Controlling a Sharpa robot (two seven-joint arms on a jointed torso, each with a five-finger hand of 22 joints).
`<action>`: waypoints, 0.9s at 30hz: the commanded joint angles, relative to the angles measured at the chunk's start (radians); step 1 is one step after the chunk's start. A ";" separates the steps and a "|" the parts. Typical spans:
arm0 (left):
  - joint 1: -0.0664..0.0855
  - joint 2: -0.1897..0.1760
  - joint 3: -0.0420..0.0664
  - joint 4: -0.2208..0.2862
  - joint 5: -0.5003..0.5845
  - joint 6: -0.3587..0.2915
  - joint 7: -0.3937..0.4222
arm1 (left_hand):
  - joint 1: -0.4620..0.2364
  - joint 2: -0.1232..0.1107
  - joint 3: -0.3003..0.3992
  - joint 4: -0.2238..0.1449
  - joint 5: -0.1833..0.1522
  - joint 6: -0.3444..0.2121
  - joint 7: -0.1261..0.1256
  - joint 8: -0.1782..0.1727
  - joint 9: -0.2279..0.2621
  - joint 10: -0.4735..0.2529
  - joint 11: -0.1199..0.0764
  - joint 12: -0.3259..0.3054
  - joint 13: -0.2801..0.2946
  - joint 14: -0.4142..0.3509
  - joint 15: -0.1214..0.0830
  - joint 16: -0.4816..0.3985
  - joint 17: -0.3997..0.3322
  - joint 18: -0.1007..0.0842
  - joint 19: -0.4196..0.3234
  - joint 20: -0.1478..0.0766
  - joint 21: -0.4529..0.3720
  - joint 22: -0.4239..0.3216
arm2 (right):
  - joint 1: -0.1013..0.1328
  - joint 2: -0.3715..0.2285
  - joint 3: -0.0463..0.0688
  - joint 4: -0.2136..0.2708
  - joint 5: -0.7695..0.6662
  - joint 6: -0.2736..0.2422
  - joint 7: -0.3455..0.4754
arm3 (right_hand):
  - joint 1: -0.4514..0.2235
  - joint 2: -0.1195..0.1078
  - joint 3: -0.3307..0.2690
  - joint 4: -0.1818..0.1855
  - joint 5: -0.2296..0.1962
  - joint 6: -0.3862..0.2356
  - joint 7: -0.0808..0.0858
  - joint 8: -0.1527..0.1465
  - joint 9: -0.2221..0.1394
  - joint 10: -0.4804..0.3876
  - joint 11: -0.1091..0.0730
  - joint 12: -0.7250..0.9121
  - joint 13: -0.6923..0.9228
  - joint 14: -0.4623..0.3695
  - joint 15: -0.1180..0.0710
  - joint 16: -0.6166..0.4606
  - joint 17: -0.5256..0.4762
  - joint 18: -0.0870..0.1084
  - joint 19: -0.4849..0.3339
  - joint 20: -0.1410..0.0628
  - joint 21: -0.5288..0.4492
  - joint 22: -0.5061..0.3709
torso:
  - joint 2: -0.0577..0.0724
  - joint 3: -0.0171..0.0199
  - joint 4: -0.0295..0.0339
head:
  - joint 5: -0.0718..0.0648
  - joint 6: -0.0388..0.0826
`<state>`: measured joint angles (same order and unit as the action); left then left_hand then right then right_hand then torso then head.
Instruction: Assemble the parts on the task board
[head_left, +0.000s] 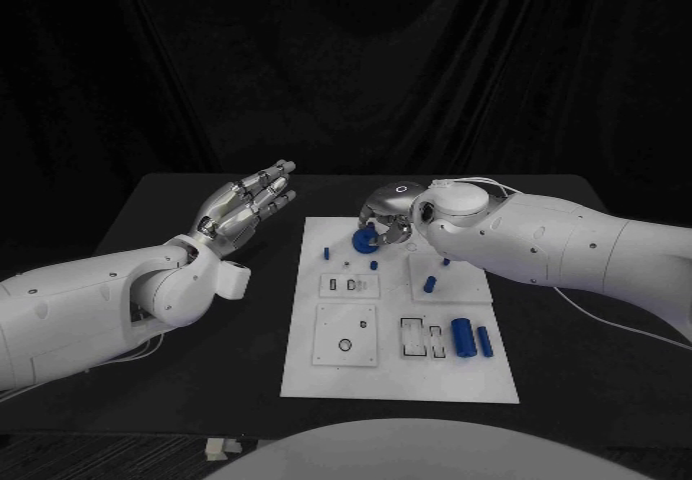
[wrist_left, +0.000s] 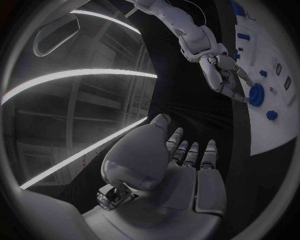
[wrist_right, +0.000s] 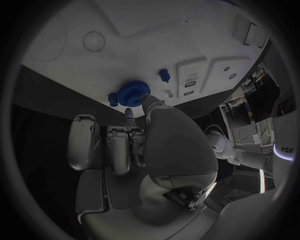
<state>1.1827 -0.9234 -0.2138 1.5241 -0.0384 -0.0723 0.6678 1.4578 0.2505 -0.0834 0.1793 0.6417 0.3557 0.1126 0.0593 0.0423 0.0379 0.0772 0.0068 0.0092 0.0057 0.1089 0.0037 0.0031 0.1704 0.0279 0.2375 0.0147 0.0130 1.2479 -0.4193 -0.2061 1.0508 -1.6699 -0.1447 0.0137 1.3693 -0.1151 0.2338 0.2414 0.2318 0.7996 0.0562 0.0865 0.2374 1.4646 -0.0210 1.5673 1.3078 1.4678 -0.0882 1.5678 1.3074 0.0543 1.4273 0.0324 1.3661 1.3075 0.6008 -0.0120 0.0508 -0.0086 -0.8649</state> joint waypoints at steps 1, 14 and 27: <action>-0.001 0.001 0.001 0.001 0.000 0.012 0.010 | 0.008 -0.002 0.001 -0.008 0.005 0.007 0.001 0.004 0.002 -0.001 0.007 0.004 0.001 0.000 0.003 0.000 0.000 0.011 -0.002 0.008 0.007 0.001 | -0.003 0.000 0.001 -0.001 -0.006 0.015 0.006 | -0.011 -0.002 -0.007 -0.002 -0.020 -0.023 -0.007 -0.016 -0.015 0.106 -0.008 0.004 0.263 0.103 0.001 0.003 0.263 0.002 -0.008 -0.001 -0.010 0.171 | 0.000 0.0000 -0.0002 | 0.002 -0.002; -0.001 0.002 0.001 -0.001 0.000 0.014 0.010 | 0.008 -0.002 0.001 -0.008 0.005 0.007 0.001 0.004 0.002 -0.001 0.007 0.004 0.001 0.000 0.003 0.000 0.000 0.011 -0.002 0.008 0.007 0.001 | -0.004 -0.010 0.001 0.002 -0.006 0.012 0.006 | -0.024 0.001 -0.018 0.000 -0.068 -0.053 -0.018 -0.023 -0.044 0.106 -0.018 0.004 0.263 0.103 -0.005 0.003 0.263 0.005 -0.014 -0.008 -0.025 0.169 | -0.001 -0.0001 -0.0013 | 0.005 -0.004; -0.002 0.004 0.001 -0.003 0.000 0.016 0.008 | 0.008 -0.002 0.003 -0.010 0.005 0.007 0.002 0.004 0.002 0.000 0.008 0.004 0.001 0.000 0.004 0.001 0.000 0.011 -0.002 0.008 0.007 0.001 | -0.004 -0.023 0.001 0.007 -0.006 0.028 -0.001 | -0.046 0.007 -0.030 0.013 -0.098 -0.076 -0.025 -0.021 -0.067 0.106 -0.023 0.004 0.263 0.103 -0.009 0.003 0.263 0.006 -0.019 -0.012 -0.037 0.168 | -0.001 0.0002 -0.0011 | 0.003 -0.006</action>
<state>1.1821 -0.9218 -0.2138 1.5203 -0.0385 -0.0683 0.6657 1.4578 0.2505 -0.0806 0.1765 0.6417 0.3557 0.1126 0.0592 0.0422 0.0378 0.0771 0.0067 0.0090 0.0057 0.1089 0.0037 0.0032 0.1703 0.0279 0.2375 0.0147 0.0130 1.2461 -0.4407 -0.2059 1.0561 -1.6700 -0.1327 0.0173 1.3323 -0.1062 0.2091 0.2542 0.1385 0.7219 0.0319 0.0646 0.1715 1.4650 -0.0358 1.5673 1.3076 1.4648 -0.0912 1.5678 1.3073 0.0543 1.4150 0.0200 1.3350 1.3073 0.5995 -0.0120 0.0489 -0.0051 -0.8710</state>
